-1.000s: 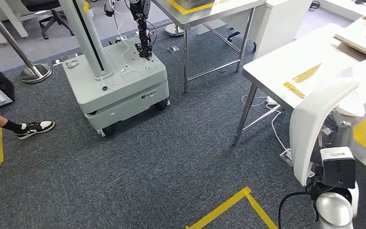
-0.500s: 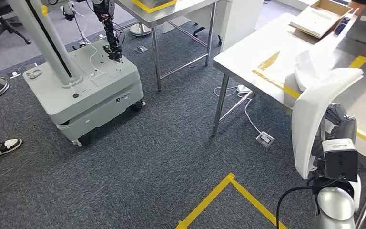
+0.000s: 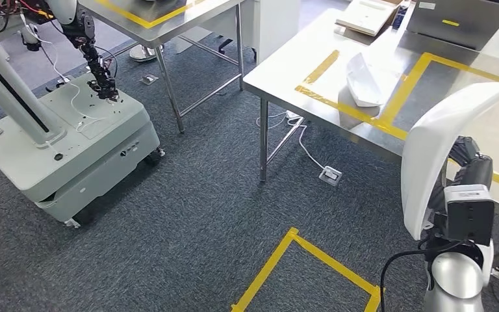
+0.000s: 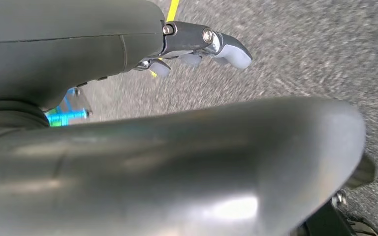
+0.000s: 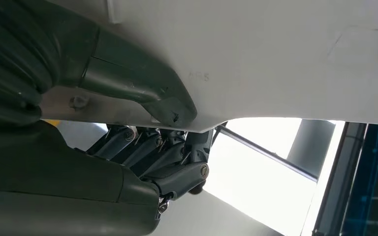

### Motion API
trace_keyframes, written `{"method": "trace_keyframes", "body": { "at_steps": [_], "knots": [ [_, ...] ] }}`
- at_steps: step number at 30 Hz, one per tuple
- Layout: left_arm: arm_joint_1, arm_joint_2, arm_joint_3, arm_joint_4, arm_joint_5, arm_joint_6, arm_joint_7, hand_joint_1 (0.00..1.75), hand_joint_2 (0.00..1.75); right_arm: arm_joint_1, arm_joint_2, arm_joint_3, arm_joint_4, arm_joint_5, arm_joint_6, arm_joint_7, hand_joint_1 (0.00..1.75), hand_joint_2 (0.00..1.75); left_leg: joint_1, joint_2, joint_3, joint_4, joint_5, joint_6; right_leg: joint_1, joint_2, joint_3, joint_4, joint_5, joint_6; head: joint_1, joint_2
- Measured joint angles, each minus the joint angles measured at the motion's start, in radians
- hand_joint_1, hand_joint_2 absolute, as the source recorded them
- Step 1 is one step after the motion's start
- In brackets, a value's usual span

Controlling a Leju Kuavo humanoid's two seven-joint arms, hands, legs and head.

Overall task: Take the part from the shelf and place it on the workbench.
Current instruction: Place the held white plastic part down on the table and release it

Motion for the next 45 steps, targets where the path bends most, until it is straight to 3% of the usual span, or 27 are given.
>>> {"method": "trace_keyframes", "body": {
  "at_steps": [2,4,5,7,9,11,12,13,15,16,17,19,20,22,24,26,27,29,31,33,34,35,36,38,39,43,45],
  "knots": [
    [-0.001,-0.001,0.0,0.0,-0.002,0.0,0.0,0.0,0.0,0.006,0.004,-0.008,-0.012,0.002,0.001,0.001,1.75,1.75,0.002,-0.031,0.026,-0.056,0.011,0.003,-0.001,0.024,-0.011,0.004,0.004,0.017,0.0,0.0],
    [-0.003,-0.002,0.0,0.0,-0.004,0.0,0.0,0.0,0.0,0.015,0.005,-0.016,-0.022,0.003,0.006,0.001,1.75,1.75,0.0,-0.009,0.026,-0.058,0.015,0.017,-0.004,0.048,-0.02,-0.002,0.014,0.035,-0.001,0.0],
    [-0.004,-0.003,0.0,0.0,-0.007,0.0,-0.001,0.0,0.0,0.02,0.006,-0.021,-0.026,0.004,0.008,0.001,1.75,1.75,-0.001,0.003,0.026,-0.06,0.019,0.025,-0.005,0.044,-0.024,0.0,0.013,0.04,-0.001,0.0],
    [-0.003,-0.005,0.0,0.0,-0.011,0.001,-0.004,0.0,0.0,0.024,0.008,-0.029,-0.033,0.005,0.014,0.0,1.75,1.75,0.0,0.031,0.024,-0.067,0.025,0.04,-0.001,-0.007,-0.054,0.058,-0.022,0.045,0.005,0.0],
    [0.0,-0.005,0.0,-0.001,-0.013,0.005,-0.005,0.0,0.0,0.026,0.011,-0.034,-0.038,0.006,0.02,0.0,1.75,1.75,-0.006,0.061,0.021,-0.067,0.026,0.048,0.004,-0.062,-0.114,0.19,-0.09,0.047,0.01,0.0],
    [0.003,-0.005,0.0,-0.001,-0.014,0.007,-0.005,0.0,0.0,0.032,0.013,-0.037,-0.039,0.009,0.024,0.0,1.75,1.75,-0.012,0.091,0.018,-0.067,0.025,0.051,0.004,-0.074,-0.153,0.284,-0.12,0.047,0.011,0.0],
    [0.004,-0.006,0.0,0.0,-0.014,0.007,-0.005,0.0,0.0,0.035,0.014,-0.039,-0.04,0.01,0.026,0.0,1.75,1.75,-0.013,0.105,0.018,-0.066,0.025,0.051,0.005,-0.076,-0.144,0.276,-0.109,0.045,0.011,0.0],
    [0.003,-0.006,0.0,0.0,-0.016,0.007,-0.005,0.0,0.0,0.036,0.014,-0.04,-0.042,0.011,0.028,0.0,1.75,1.75,-0.014,0.118,0.019,-0.066,0.024,0.051,0.006,-0.082,-0.113,0.227,-0.083,0.042,0.011,0.0],
    [0.001,-0.008,0.0,0.0,-0.02,0.007,-0.006,0.0,0.0,0.037,0.015,-0.043,-0.049,0.012,0.031,0.0,1.75,1.75,-0.018,0.142,0.023,-0.066,0.023,0.049,0.014,-0.123,-0.027,0.08,-0.032,0.028,0.01,0.0],
    [0.0,-0.009,0.0,0.0,-0.021,0.007,-0.008,0.0,0.0,0.036,0.016,-0.043,-0.052,0.013,0.032,0.0,1.75,1.75,-0.019,0.151,0.025,-0.066,0.022,0.045,0.019,-0.142,0.001,0.028,-0.019,0.021,0.01,0.0],
    [-0.001,-0.009,0.0,0.0,-0.022,0.007,-0.009,0.0,0.0,0.036,0.017,-0.044,-0.055,0.013,0.033,0.0,1.75,1.75,-0.02,0.16,0.026,-0.067,0.021,0.04,0.024,-0.154,0.013,0.002,-0.015,0.014,0.01,0.0],
    [-0.002,-0.011,0.0,-0.001,-0.023,0.007,-0.014,0.0,0.0,0.036,0.017,-0.045,-0.058,0.013,0.035,0.0,1.75,1.75,-0.02,0.179,0.031,-0.071,0.022,0.029,0.027,-0.14,0.009,-0.005,-0.012,0.002,0.01,0.0],
    [-0.004,-0.012,0.0,-0.001,-0.023,0.008,-0.018,0.0,0.0,0.036,0.018,-0.046,-0.059,0.013,0.037,0.0,1.75,1.75,-0.019,0.174,0.032,-0.069,0.019,0.023,0.025,-0.129,0.009,-0.01,-0.007,-0.003,0.01,0.0],
    [-0.004,-0.014,0.0,-0.001,-0.023,0.01,-0.024,0.0,0.0,0.033,0.019,-0.047,-0.061,0.013,0.039,0.0,1.75,1.75,-0.017,0.124,0.015,-0.028,-0.012,0.011,0.016,-0.108,0.012,-0.021,0.003,-0.016,0.009,0.0],
    [-0.002,-0.015,0.0,0.0,-0.023,0.01,-0.028,0.0,0.0,0.029,0.022,-0.047,-0.061,0.013,0.041,0.001,1.75,1.75,-0.013,0.068,-0.038,0.091,-0.077,0.004,0.011,-0.086,0.008,-0.023,0.009,-0.022,0.008,0.0],
    [0.002,-0.015,0.0,0.0,-0.025,0.01,-0.029,0.0,0.0,0.03,0.024,-0.047,-0.061,0.013,0.042,0.001,1.75,1.75,-0.012,0.057,-0.088,0.198,-0.113,0.0,0.01,-0.06,0.003,-0.02,0.01,-0.023,0.008,0.0],
    [0.003,-0.015,0.0,0.0,-0.026,0.01,-0.03,0.0,0.0,0.031,0.025,-0.047,-0.061,0.013,0.043,0.002,1.75,1.75,-0.01,0.056,-0.091,0.205,-0.104,-0.001,0.009,-0.047,0.002,-0.017,0.01,-0.022,0.008,0.0],
    [0.005,-0.014,0.0,-0.001,-0.03,0.01,-0.031,0.0,0.0,0.032,0.025,-0.047,-0.061,0.013,0.042,0.002,1.75,1.75,-0.005,0.044,-0.042,0.102,-0.037,-0.003,0.006,-0.021,0.0,-0.011,0.009,-0.016,0.008,0.0],
    [0.006,-0.014,0.0,0.0,-0.032,0.01,-0.031,0.0,0.0,0.032,0.026,-0.047,-0.061,0.013,0.039,0.004,1.75,1.75,0.001,0.008,0.014,-0.023,0.007,-0.003,0.005,0.0,-0.005,0.0,0.007,-0.005,0.007,0.0],
    [0.005,-0.015,-0.001,0.0,-0.035,0.01,-0.031,0.0,0.0,0.033,0.027,-0.047,-0.061,0.014,0.029,0.009,1.75,1.75,0.0,-0.008,0.027,-0.06,0.008,0.007,0.005,0.016,-0.013,0.002,0.01,0.011,0.007,0.0],
    [0.005,-0.015,-0.001,0.0,-0.036,0.01,-0.031,0.0,0.0,0.034,0.028,-0.047,-0.062,0.017,0.021,0.011,1.75,1.75,-0.001,-0.002,0.027,-0.063,0.011,0.013,0.004,0.022,-0.016,0.001,0.012,0.017,0.007,0.0],
    [0.006,-0.016,-0.001,0.0,-0.038,0.01,-0.031,0.0,0.0,0.035,0.029,-0.047,-0.062,0.022,0.01,0.011,1.75,1.75,-0.002,0.001,0.028,-0.065,0.014,0.016,0.003,0.025,-0.016,-0.003,0.016,0.015,0.007,0.0],
    [0.006,-0.016,-0.001,0.0,-0.039,0.01,-0.031,0.0,0.0,0.036,0.029,-0.047,-0.063,0.029,-0.002,0.011,1.75,1.75,-0.001,0.003,0.029,-0.068,0.019,0.017,0.003,0.026,-0.017,-0.006,0.02,0.005,0.007,0.0],
    [0.007,-0.017,-0.001,0.0,-0.04,0.01,-0.032,0.0,0.0,0.037,0.03,-0.047,-0.064,0.042,-0.021,0.01,1.75,1.75,-0.001,0.003,0.028,-0.071,0.025,0.018,0.005,0.025,-0.018,-0.011,0.027,-0.025,0.009,0.0],
    [0.007,-0.017,-0.001,0.0,-0.041,0.01,-0.033,0.0,0.0,0.037,0.031,-0.048,-0.064,0.046,-0.027,0.01,1.75,1.75,-0.002,0.003,0.026,-0.071,0.026,0.02,0.006,0.024,-0.018,-0.013,0.029,-0.032,0.009,0.0],
    [0.008,-0.017,-0.001,0.0,-0.041,0.01,-0.037,0.0,0.0,0.037,0.033,-0.048,-0.064,0.052,-0.036,0.009,1.75,1.75,-0.005,0.0,0.025,-0.07,0.028,0.029,0.004,0.02,-0.014,-0.021,0.033,-0.029,0.009,0.0],
    [0.008,-0.017,-0.001,0.0,-0.041,0.014,-0.04,0.0,0.0,0.037,0.033,-0.048,-0.064,0.055,-0.039,0.01,1.75,1.75,-0.007,0.0,0.023,-0.068,0.027,0.031,0.003,0.019,-0.013,-0.025,0.035,-0.015,0.009,0.0]
  ]
}}
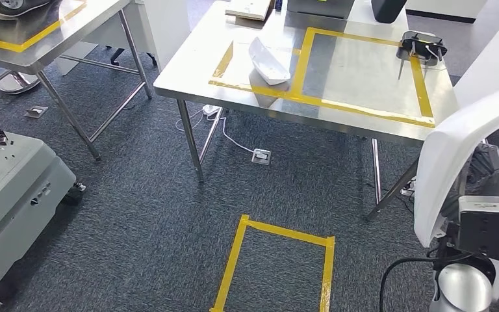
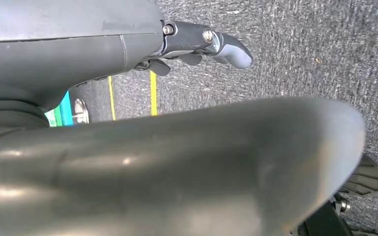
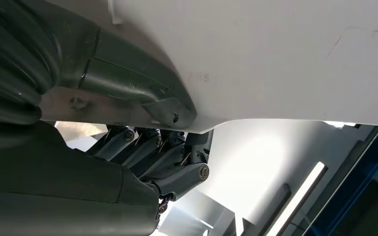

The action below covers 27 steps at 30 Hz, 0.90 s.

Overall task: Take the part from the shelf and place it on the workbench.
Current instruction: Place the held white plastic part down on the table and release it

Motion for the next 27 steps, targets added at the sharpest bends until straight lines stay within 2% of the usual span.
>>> {"method": "trace_keyframes", "body": {
  "at_steps": [3,4,6,8,9,10,11,12,14,15,16,19,21,22,24,25,26,27],
  "knots": [
    [-0.001,0.001,0.0,-0.001,-0.002,0.007,-0.008,0.0,0.0,-0.001,0.002,0.0,0.0,0.004,-0.004,0.002,1.75,1.75,-0.007,0.002,-0.003,0.004,-0.001,0.012,-0.007,0.004,0.002,-0.012,0.005,0.052,-0.001,0.0],
    [-0.002,0.002,0.0,-0.001,-0.003,0.008,-0.011,0.0,0.0,0.0,0.002,0.0,0.0,0.005,-0.005,0.002,1.75,1.75,-0.005,0.006,-0.001,-0.002,0.003,0.017,-0.008,0.0,0.001,-0.011,0.005,0.063,-0.001,0.0],
    [-0.002,0.001,-0.001,-0.001,-0.005,0.009,-0.015,0.0,0.0,-0.002,0.002,0.0,-0.001,0.006,-0.006,0.003,1.75,1.75,0.0,0.018,0.007,-0.017,0.013,0.026,-0.005,-0.037,-0.018,0.028,-0.02,0.066,0.0,0.0],
    [0.0,0.001,-0.001,-0.001,-0.006,0.009,-0.016,0.0,0.0,-0.004,0.003,0.001,-0.001,0.006,-0.007,0.004,1.75,1.75,0.003,0.032,0.008,-0.024,0.017,0.031,-0.002,-0.08,-0.074,0.147,-0.084,0.064,0.002,0.0],
    [0.001,0.001,-0.001,-0.001,-0.007,0.009,-0.016,0.0,0.0,-0.004,0.003,0.001,-0.001,0.006,-0.007,0.005,1.75,1.75,0.003,0.039,0.006,-0.024,0.016,0.03,-0.003,-0.088,-0.109,0.221,-0.117,0.065,0.002,0.0],
    [0.002,0.001,-0.001,-0.001,-0.007,0.011,-0.016,0.0,0.0,-0.003,0.003,0.001,-0.001,0.007,-0.007,0.006,1.75,1.75,0.003,0.045,0.005,-0.023,0.015,0.028,-0.005,-0.091,-0.134,0.276,-0.135,0.066,0.002,0.0],
    [0.003,0.001,-0.001,-0.001,-0.007,0.012,-0.017,0.0,0.0,-0.002,0.003,0.001,-0.001,0.008,-0.007,0.007,1.75,1.75,0.004,0.05,0.005,-0.023,0.013,0.024,-0.007,-0.093,-0.143,0.298,-0.136,0.067,0.002,0.0],
    [0.003,0.001,-0.001,-0.001,-0.007,0.013,-0.019,0.0,0.0,-0.002,0.003,0.001,0.0,0.01,-0.007,0.008,1.75,1.75,0.006,0.054,0.006,-0.021,0.01,0.018,-0.01,-0.095,-0.128,0.276,-0.118,0.068,0.002,0.0],
    [0.002,0.001,-0.001,-0.001,-0.007,0.015,-0.022,0.0,0.0,-0.002,0.003,0.001,0.0,0.014,-0.007,0.009,1.75,1.75,0.013,0.059,0.008,-0.012,0.001,0.003,-0.014,-0.1,-0.05,0.142,-0.064,0.071,0.002,0.0],
    [0.001,0.001,-0.001,-0.001,-0.007,0.016,-0.022,0.0,0.0,-0.002,0.003,0.001,0.0,0.015,-0.007,0.01,1.75,1.75,0.014,0.061,0.005,-0.005,-0.005,-0.007,-0.013,-0.1,-0.016,0.081,-0.048,0.069,0.002,0.0],
    [0.0,0.003,-0.001,-0.002,-0.007,0.016,-0.023,0.0,0.0,-0.002,0.003,0.002,0.0,0.017,-0.007,0.012,1.75,1.75,0.013,0.061,0.004,-0.002,-0.01,-0.016,-0.012,-0.1,0.004,0.044,-0.043,0.063,0.002,0.0],
    [-0.002,0.005,-0.001,-0.003,-0.009,0.015,-0.024,0.0,0.0,-0.002,0.004,0.002,0.0,0.021,-0.009,0.014,1.75,1.75,0.011,0.062,0.008,-0.008,-0.016,-0.038,-0.008,-0.095,0.008,0.038,-0.052,0.033,0.001,0.0],
    [-0.003,0.005,-0.001,-0.003,-0.012,0.013,-0.025,0.0,0.0,-0.003,0.005,0.003,0.0,0.024,-0.01,0.014,1.75,1.75,0.014,0.061,0.002,0.016,-0.033,-0.048,-0.009,-0.095,0.014,0.036,-0.055,0.017,-0.001,0.0],
    [-0.004,0.005,-0.001,-0.003,-0.012,0.011,-0.025,0.0,0.0,-0.003,0.006,0.003,0.0,0.025,-0.01,0.014,1.75,1.75,0.014,0.061,-0.017,0.058,-0.054,-0.051,-0.009,-0.095,0.019,0.035,-0.057,0.01,-0.002,0.0],
    [-0.004,0.005,-0.002,-0.003,-0.013,0.008,-0.025,0.0,0.0,-0.003,0.008,0.004,0.0,0.026,-0.011,0.014,1.75,1.75,0.012,0.06,-0.091,0.193,-0.111,-0.051,-0.004,-0.097,0.025,0.035,-0.063,-0.001,-0.004,0.0],
    [-0.002,0.006,-0.002,-0.003,-0.014,0.007,-0.025,0.0,0.0,-0.003,0.008,0.005,0.001,0.027,-0.011,0.014,1.75,1.75,0.01,0.06,-0.129,0.255,-0.127,-0.05,-0.001,-0.096,0.028,0.035,-0.066,-0.004,-0.004,0.0],
    [-0.001,0.006,-0.002,-0.003,-0.014,0.006,-0.025,0.0,0.0,-0.003,0.009,0.006,0.001,0.027,-0.011,0.014,1.75,1.75,0.009,0.06,-0.154,0.287,-0.124,-0.047,0.002,-0.095,0.033,0.036,-0.07,-0.007,-0.004,0.0],
    [0.0,0.006,-0.002,-0.002,-0.014,0.006,-0.025,0.0,0.0,-0.003,0.009,0.006,0.001,0.027,-0.011,0.014,1.75,1.75,0.007,0.059,-0.159,0.278,-0.1,-0.043,0.004,-0.094,0.038,0.036,-0.075,-0.009,-0.004,0.0]
  ]
}}
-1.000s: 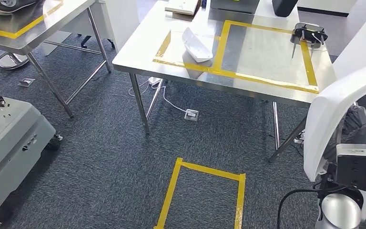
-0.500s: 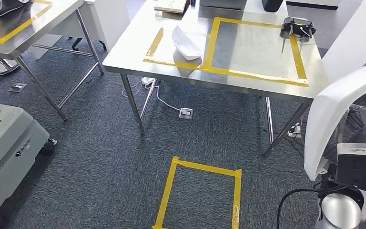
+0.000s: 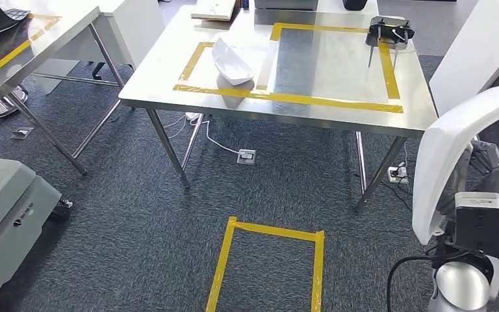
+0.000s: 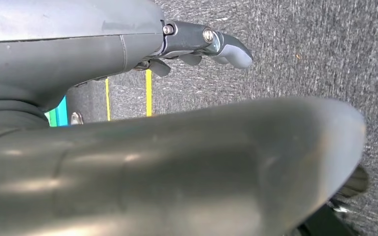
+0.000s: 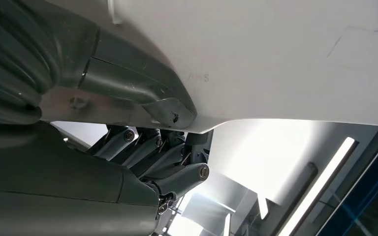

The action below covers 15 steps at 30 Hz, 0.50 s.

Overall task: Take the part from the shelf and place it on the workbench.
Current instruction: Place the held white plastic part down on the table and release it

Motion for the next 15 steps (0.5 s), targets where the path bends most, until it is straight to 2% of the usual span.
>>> {"method": "trace_keyframes", "body": {
  "at_steps": [1,2,3,4,6,9,10,11,13,14,15],
  "knots": [
    [0.0,0.0,0.0,0.0,0.0,0.0,0.0,0.0,0.0,0.0,0.0,0.0,0.0,0.0,0.0,0.0,1.75,1.75,-0.003,-0.001,0.014,-0.049,0.042,0.006,0.002,0.002,0.008,0.0,-0.005,0.0,0.0,0.0],
    [0.001,0.0,0.0,0.0,0.0,-0.001,-0.001,0.0,0.0,0.0,0.001,0.001,0.0,0.0,0.0,0.0,1.75,1.75,-0.006,-0.002,0.041,-0.122,0.089,0.014,0.003,0.003,0.015,0.0,-0.011,0.001,0.0,0.0],
    [0.0,0.001,0.0,0.0,0.0,-0.001,-0.001,0.0,0.0,-0.001,0.002,0.001,0.001,0.0,0.0,0.0,1.75,1.75,-0.011,-0.003,0.07,-0.189,0.122,0.021,0.006,0.004,0.021,0.0,-0.018,0.004,0.0,0.0],
    [0.0,0.001,0.0,0.0,0.0,-0.001,-0.002,0.0,0.0,-0.002,0.002,0.001,0.001,0.001,0.0,0.0,1.75,1.75,-0.014,-0.003,0.091,-0.238,0.141,0.026,0.007,0.005,0.024,0.001,-0.023,0.008,0.0,0.0],
    [0.0,0.002,0.0,0.0,0.0,-0.001,-0.004,0.0,0.0,-0.004,0.003,0.002,0.003,0.002,0.0,0.0,1.75,1.75,-0.02,-0.003,0.104,-0.267,0.142,0.032,0.01,0.007,0.026,-0.002,-0.028,0.018,0.001,0.0],
    [0.0,0.001,0.0,0.0,0.0,-0.001,-0.007,0.0,0.0,-0.008,0.005,0.003,0.005,0.004,0.0,0.0,1.75,1.75,-0.015,-0.003,0.115,-0.281,0.141,0.047,0.008,0.004,0.027,0.007,-0.04,0.036,0.002,0.0],
    [-0.001,0.001,0.0,0.0,0.0,-0.002,-0.008,0.0,0.0,-0.011,0.005,0.004,0.006,0.005,0.0,0.001,1.75,1.75,-0.013,-0.003,0.122,-0.286,0.14,0.053,0.007,0.002,0.011,0.042,-0.057,0.041,0.003,0.0],
    [-0.001,0.001,0.0,0.0,0.0,-0.002,-0.008,0.0,0.0,-0.014,0.005,0.004,0.007,0.005,0.0,0.001,1.75,1.75,-0.012,-0.002,0.127,-0.289,0.138,0.058,0.006,-0.001,-0.019,0.097,-0.08,0.044,0.004,0.0],
    [-0.001,0.001,0.0,0.0,0.0,-0.003,-0.009,0.0,0.0,-0.017,0.005,0.004,0.012,0.005,0.0,0.002,1.75,1.75,-0.012,-0.002,0.134,-0.289,0.13,0.063,0.005,-0.002,-0.104,0.234,-0.124,0.049,0.005,0.0],
    [-0.001,0.001,0.0,0.0,0.0,-0.003,-0.009,0.0,0.0,-0.016,0.005,0.004,0.015,0.006,0.0,0.002,1.75,1.75,-0.012,-0.002,0.138,-0.289,0.125,0.063,0.005,-0.002,-0.136,0.274,-0.124,0.05,0.005,0.0],
    [0.0,0.0,0.0,0.0,0.0,-0.003,-0.009,0.0,0.0,-0.016,0.005,0.004,0.018,0.006,0.0,0.003,1.75,1.75,-0.012,-0.002,0.144,-0.287,0.119,0.062,0.004,-0.002,-0.15,0.276,-0.103,0.05,0.005,0.0]
  ]
}}
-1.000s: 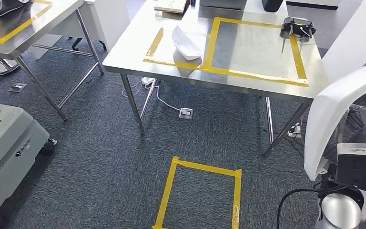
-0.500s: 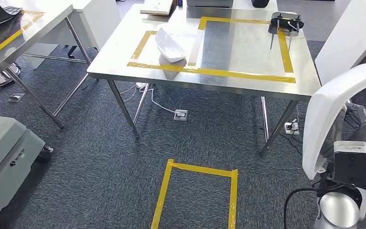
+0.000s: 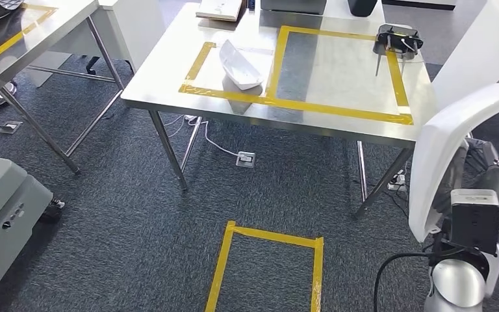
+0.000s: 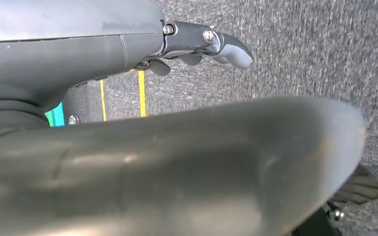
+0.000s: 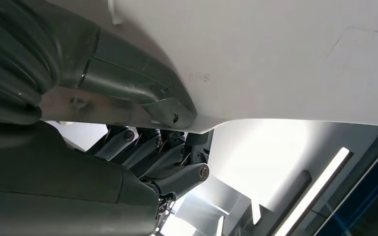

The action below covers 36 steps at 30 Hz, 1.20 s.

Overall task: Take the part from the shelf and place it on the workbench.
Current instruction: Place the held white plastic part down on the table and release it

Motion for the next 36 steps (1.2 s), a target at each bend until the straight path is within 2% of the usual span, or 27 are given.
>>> {"method": "trace_keyframes", "body": {
  "at_steps": [1,2,3,4,5,8,10,11,13,14,15,16,17,18,19,20,22,24,26,28,29,30,33,34,36],
  "knots": [
    [0.0,-0.001,0.0,0.0,0.0,0.0,0.0,0.0,0.0,0.0,0.0,0.0,0.002,0.0,0.0,0.0,1.75,1.75,0.0,0.0,0.008,0.001,-0.007,-0.002,-0.001,-0.001,0.008,-0.038,0.039,-0.001,0.0,0.0],
    [0.0,-0.002,0.0,0.0,0.0,0.0,0.0,0.0,0.0,-0.001,0.0,0.0,0.004,0.0,0.0,0.001,1.75,1.75,0.001,-0.001,0.016,0.003,-0.015,-0.005,-0.002,-0.003,0.033,-0.109,0.088,-0.002,0.0,0.0],
    [0.0,-0.002,0.0,0.0,0.0,0.0,0.0,0.0,0.0,-0.001,0.0,0.0,0.005,0.0,0.0,0.001,1.75,1.75,-0.001,-0.001,0.023,0.004,-0.023,-0.009,0.0,-0.006,0.063,-0.178,0.121,-0.004,0.0,0.0],
    [0.0,-0.003,0.0,0.0,0.0,0.0,0.0,0.0,0.0,-0.002,0.0,0.0,0.006,0.0,0.0,0.001,1.75,1.75,-0.002,-0.002,0.026,0.006,-0.03,-0.014,0.001,-0.008,0.088,-0.232,0.14,-0.009,0.0,0.0],
    [-0.001,-0.003,0.0,0.0,0.0,0.0,0.0,0.0,0.0,-0.002,0.0,0.001,0.006,0.0,0.0,0.001,1.75,1.75,-0.004,-0.002,0.028,0.006,-0.036,-0.02,0.003,-0.009,0.104,-0.264,0.144,-0.014,0.001,0.0],
    [-0.002,-0.003,0.0,0.0,0.0,0.0,0.0,0.0,0.0,-0.001,0.0,0.002,0.009,0.0,-0.001,0.001,1.75,1.75,-0.005,0.002,0.038,-0.001,-0.049,-0.038,0.004,-0.004,0.116,-0.279,0.129,-0.033,0.001,0.0],
    [-0.003,-0.004,0.0,-0.001,0.0,0.0,0.0,0.0,0.0,-0.001,0.0,0.003,0.009,0.0,-0.001,0.001,1.75,1.75,-0.003,0.003,0.029,0.034,-0.067,-0.049,0.0,-0.002,0.133,-0.287,0.122,-0.047,-0.001,0.0],
    [-0.004,-0.004,0.0,-0.001,0.0,0.0,-0.001,0.0,0.0,-0.001,0.0,0.003,0.009,0.0,-0.001,0.001,1.75,1.75,-0.002,0.003,0.004,0.084,-0.086,-0.053,-0.001,-0.002,0.143,-0.289,0.117,-0.053,-0.002,0.0],
    [-0.003,-0.005,0.0,-0.001,0.0,-0.001,-0.001,0.0,0.0,0.001,0.0,0.003,0.009,0.001,-0.001,0.001,1.75,1.75,0.0,0.002,-0.086,0.228,-0.129,-0.059,0.0,-0.002,0.161,-0.29,0.101,-0.059,-0.005,0.0],
    [0.0,-0.005,0.0,-0.001,0.0,-0.002,-0.001,0.0,0.0,0.004,0.0,0.003,0.009,0.002,-0.001,0.001,1.75,1.75,0.0,0.002,-0.127,0.28,-0.133,-0.06,0.0,-0.001,0.172,-0.289,0.091,-0.06,-0.005,0.0],
    [0.002,-0.005,0.0,-0.001,0.0,-0.002,-0.002,0.0,0.0,0.007,0.0,0.003,0.009,0.002,-0.001,0.002,1.75,1.75,0.0,0.001,-0.152,0.296,-0.115,-0.06,0.001,0.001,0.184,-0.289,0.081,-0.059,-0.005,0.0],
    [0.004,-0.005,0.0,-0.001,-0.001,-0.002,-0.002,0.0,0.0,0.009,0.0,0.003,0.009,0.003,-0.001,0.002,1.75,1.75,0.0,0.001,-0.155,0.268,-0.072,-0.057,0.001,0.002,0.2,-0.289,0.07,-0.058,-0.005,0.0],
    [0.004,-0.004,0.0,0.0,-0.001,-0.003,-0.002,0.0,0.0,0.011,0.0,0.003,0.009,0.003,-0.002,0.002,1.75,1.75,-0.001,0.001,-0.14,0.203,-0.016,-0.053,0.001,0.003,0.217,-0.29,0.058,-0.056,-0.005,0.0],
    [0.005,-0.004,0.0,0.0,-0.001,-0.003,-0.003,0.0,0.0,0.012,0.001,0.003,0.009,0.003,-0.002,0.001,1.75,1.75,-0.002,0.0,-0.117,0.136,0.028,-0.049,0.001,0.004,0.231,-0.291,0.045,-0.052,-0.005,0.0],
    [0.005,-0.004,0.0,0.0,-0.001,-0.003,-0.003,0.0,0.0,0.013,0.001,0.003,0.009,0.003,-0.002,0.001,1.75,1.75,-0.004,0.0,-0.093,0.075,0.055,-0.043,0.002,0.005,0.242,-0.291,0.034,-0.047,-0.005,0.0],
    [0.005,-0.004,0.0,0.0,-0.001,-0.003,-0.004,0.0,0.0,0.013,0.001,0.003,0.009,0.003,-0.001,0.001,1.75,1.75,-0.007,0.0,-0.077,0.038,0.062,-0.038,0.003,0.006,0.249,-0.294,0.025,-0.041,-0.004,0.0],
    [0.004,-0.004,0.0,0.0,-0.001,-0.003,-0.005,0.0,0.0,0.014,0.002,0.004,0.009,0.003,0.0,0.0,1.75,1.75,-0.01,0.0,-0.062,0.015,0.046,-0.027,0.005,0.008,0.258,-0.295,0.024,-0.028,-0.004,0.0],
    [0.004,-0.004,0.0,0.0,-0.001,-0.003,-0.007,0.0,0.0,0.014,0.003,0.004,0.009,0.004,0.001,0.0,1.75,1.75,-0.007,-0.002,-0.045,0.005,0.035,-0.012,0.004,0.007,0.246,-0.259,0.039,-0.018,-0.002,0.0],
    [0.004,-0.004,0.0,0.0,-0.001,-0.003,-0.008,0.0,0.0,0.011,0.003,0.004,0.01,0.005,0.002,0.0,1.75,1.75,-0.004,-0.004,-0.022,-0.004,0.022,0.0,0.002,0.003,0.185,-0.163,0.037,-0.01,0.001,0.0],
    [0.004,-0.004,0.0,0.0,-0.001,-0.003,-0.008,0.0,0.0,0.01,0.003,0.005,0.011,0.005,0.003,0.001,1.75,1.75,-0.004,-0.006,-0.003,-0.007,0.006,0.004,0.002,0.001,0.1,-0.053,-0.006,-0.002,0.002,0.0],
    [0.005,-0.004,0.0,0.0,-0.001,-0.003,-0.008,0.0,0.0,0.01,0.003,0.005,0.011,0.005,0.003,0.001,1.75,1.75,-0.004,-0.006,0.003,-0.007,-0.001,0.004,0.002,0.001,0.068,-0.018,-0.029,0.0,0.002,0.0],
    [0.005,-0.004,0.0,0.0,-0.001,-0.003,-0.007,0.0,0.0,0.01,0.003,0.005,0.011,0.005,0.004,0.002,1.75,1.75,-0.004,-0.007,0.008,-0.007,-0.005,0.004,0.002,0.001,0.05,0.0,-0.044,0.001,0.002,0.0],
    [0.005,-0.004,0.0,0.0,-0.002,-0.003,-0.006,0.0,0.0,0.01,0.003,0.005,0.012,0.006,0.006,0.002,1.75,1.75,-0.004,-0.008,0.018,-0.007,-0.014,0.003,0.002,0.0,0.03,0.005,-0.057,0.0,0.002,0.0],
    [0.007,-0.005,-0.001,0.0,-0.003,-0.003,-0.005,0.0,0.0,0.01,0.003,0.005,0.013,0.006,0.008,0.003,1.75,1.75,-0.004,-0.008,0.038,-0.007,-0.032,0.0,0.002,-0.002,0.028,-0.057,-0.007,-0.003,0.002,0.0],
    [0.007,-0.006,-0.003,0.002,-0.007,-0.003,-0.002,0.0,0.0,0.009,0.002,0.005,0.02,0.008,0.016,0.009,1.75,1.75,-0.006,-0.009,0.086,-0.003,-0.078,-0.011,0.006,-0.007,0.029,-0.195,0.114,-0.014,0.002,0.0]
  ]
}}
